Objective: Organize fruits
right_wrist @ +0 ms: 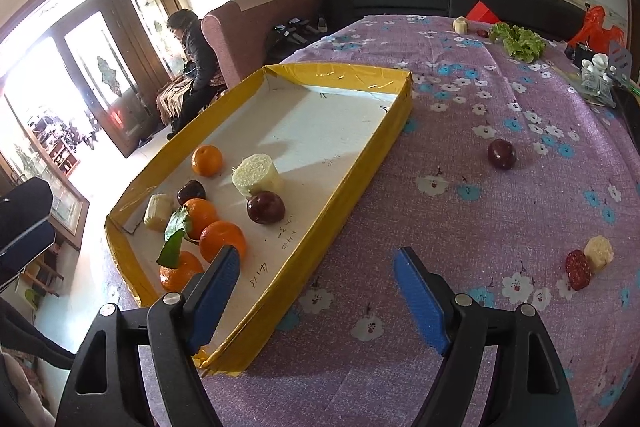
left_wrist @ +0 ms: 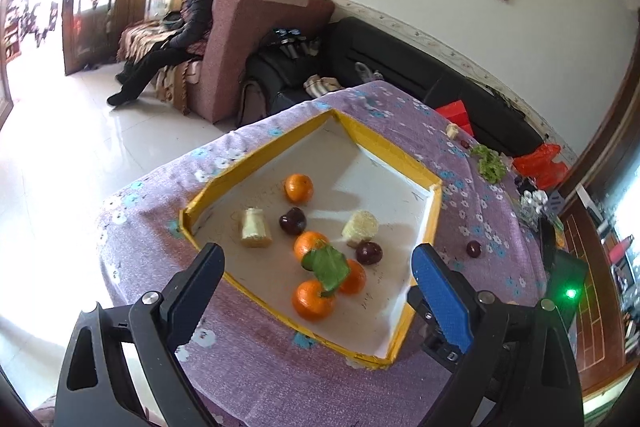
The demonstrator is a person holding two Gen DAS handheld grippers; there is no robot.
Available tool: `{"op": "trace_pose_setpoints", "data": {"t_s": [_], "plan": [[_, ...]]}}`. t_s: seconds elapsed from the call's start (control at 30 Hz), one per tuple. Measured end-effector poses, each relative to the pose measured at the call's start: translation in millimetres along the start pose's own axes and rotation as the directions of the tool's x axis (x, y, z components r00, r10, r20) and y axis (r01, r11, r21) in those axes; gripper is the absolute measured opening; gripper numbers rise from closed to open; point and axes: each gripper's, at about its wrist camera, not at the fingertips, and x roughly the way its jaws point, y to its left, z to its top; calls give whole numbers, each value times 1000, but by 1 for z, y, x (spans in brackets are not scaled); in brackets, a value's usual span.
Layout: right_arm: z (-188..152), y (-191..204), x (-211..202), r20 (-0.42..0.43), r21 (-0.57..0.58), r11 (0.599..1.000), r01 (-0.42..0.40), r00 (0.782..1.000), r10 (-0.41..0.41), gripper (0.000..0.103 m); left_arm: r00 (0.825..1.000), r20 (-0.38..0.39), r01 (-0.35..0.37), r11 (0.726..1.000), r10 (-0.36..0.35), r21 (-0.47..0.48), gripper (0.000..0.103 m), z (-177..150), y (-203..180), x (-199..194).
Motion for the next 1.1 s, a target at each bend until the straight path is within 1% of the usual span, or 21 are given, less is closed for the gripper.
{"op": "trace_pose_setpoints", "data": {"t_s": [0.1, 0.17, 0.2, 0.27, 0.33, 0.5, 0.6, 0.7, 0.83, 0.9, 1.0, 1.03, 1.1], "plan": [[11, 1, -6, -8, 8, 1000, -15, 1000, 15, 84, 1000, -16, 1, 996, -2, -85, 94, 21, 19, -6], [18, 7, -11, 5, -9, 1000, -16, 1000, 16, 84, 1000, 23, -7, 994, 10, -108, 94, 31, 27, -21], [20, 10, -13, 13, -16, 1000, -16, 1000, 16, 84, 998, 59, -18, 993, 25, -117, 94, 34, 30, -31], [23, 15, -16, 22, -26, 999, -23, 999, 24, 84, 995, 87, -30, 993, 40, -114, 94, 34, 31, -41], [22, 18, -17, 22, -30, 999, -31, 999, 32, 84, 995, 85, -38, 993, 48, -111, 94, 32, 32, -43], [14, 23, -17, 15, -36, 999, -34, 999, 35, 84, 997, 69, -30, 995, 37, -99, 94, 27, 27, -40], [13, 23, -18, 17, -34, 999, -26, 1000, 26, 84, 997, 75, -22, 997, 28, -79, 94, 26, 22, -42], [12, 23, -21, 22, -34, 999, -20, 1000, 21, 84, 995, 90, -28, 997, 35, -74, 94, 23, 21, -43], [8, 23, -26, 32, -40, 999, -12, 999, 13, 84, 997, 63, -34, 997, 38, -71, 94, 20, 19, -36], [6, 23, -26, 29, -42, 999, -7, 1000, 8, 84, 997, 66, -31, 996, 36, -80, 94, 18, 19, -33], [4, 21, -29, 43, -65, 998, 27, 999, -24, 84, 999, 23, -42, 996, 43, -76, 94, 16, 14, -22], [4, 20, -31, 50, -69, 997, 36, 998, -32, 84, 999, 21, -38, 997, 39, -73, 94, 16, 11, -21], [7, 13, -37, 67, -61, 997, 45, 997, -41, 84, 998, 42, -53, 997, 55, -53, 94, 14, 3, -22]]}}
